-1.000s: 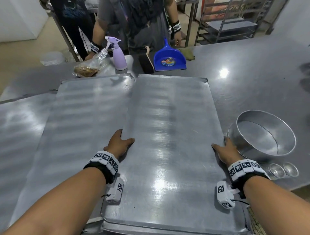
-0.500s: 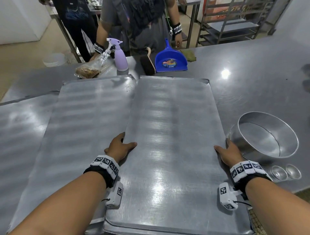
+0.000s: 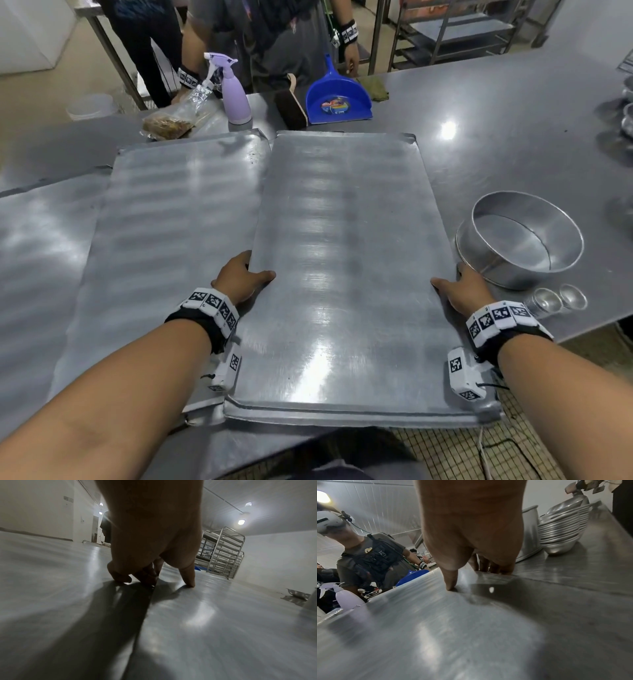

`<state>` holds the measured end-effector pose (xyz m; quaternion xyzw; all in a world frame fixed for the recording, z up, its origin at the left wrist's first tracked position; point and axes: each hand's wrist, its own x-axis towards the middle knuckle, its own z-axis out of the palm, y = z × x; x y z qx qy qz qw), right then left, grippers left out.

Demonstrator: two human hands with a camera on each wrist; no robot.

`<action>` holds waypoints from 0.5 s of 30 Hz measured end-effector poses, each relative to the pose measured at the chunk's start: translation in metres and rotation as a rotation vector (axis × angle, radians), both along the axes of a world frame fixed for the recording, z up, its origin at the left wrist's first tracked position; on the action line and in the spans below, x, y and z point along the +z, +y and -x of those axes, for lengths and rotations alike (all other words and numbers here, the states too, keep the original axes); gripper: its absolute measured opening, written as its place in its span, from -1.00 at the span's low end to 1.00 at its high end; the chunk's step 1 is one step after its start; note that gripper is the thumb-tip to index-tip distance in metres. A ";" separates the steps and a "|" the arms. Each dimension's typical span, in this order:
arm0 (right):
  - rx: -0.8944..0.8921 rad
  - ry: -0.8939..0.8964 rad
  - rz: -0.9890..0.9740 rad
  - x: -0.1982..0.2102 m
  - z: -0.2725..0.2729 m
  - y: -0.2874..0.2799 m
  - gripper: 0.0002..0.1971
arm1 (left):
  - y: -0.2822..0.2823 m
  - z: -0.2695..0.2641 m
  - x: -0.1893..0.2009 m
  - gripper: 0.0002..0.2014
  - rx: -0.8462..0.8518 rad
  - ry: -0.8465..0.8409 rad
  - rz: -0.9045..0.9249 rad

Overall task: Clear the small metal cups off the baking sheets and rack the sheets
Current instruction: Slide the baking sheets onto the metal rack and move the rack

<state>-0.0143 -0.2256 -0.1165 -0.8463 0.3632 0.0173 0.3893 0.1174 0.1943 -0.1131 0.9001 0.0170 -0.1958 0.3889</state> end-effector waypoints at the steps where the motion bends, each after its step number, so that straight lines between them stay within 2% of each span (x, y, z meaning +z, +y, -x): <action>1: 0.005 0.018 0.017 0.003 0.006 0.001 -0.57 | 0.000 0.004 0.003 -0.40 -0.003 -0.008 0.001; 4: 0.018 0.032 0.046 0.009 0.023 0.004 -0.60 | 0.003 0.019 0.005 -0.51 -0.002 -0.029 -0.008; 9: 0.023 0.017 0.036 0.010 0.046 0.007 -0.52 | 0.010 0.043 0.002 -0.52 0.053 -0.038 -0.021; 12: 0.055 0.038 0.041 0.010 0.056 0.007 -0.43 | 0.012 0.056 0.001 -0.48 0.073 -0.020 -0.023; 15: 0.106 0.050 -0.004 -0.001 0.064 -0.002 -0.26 | 0.010 0.072 0.006 -0.48 0.062 -0.022 -0.068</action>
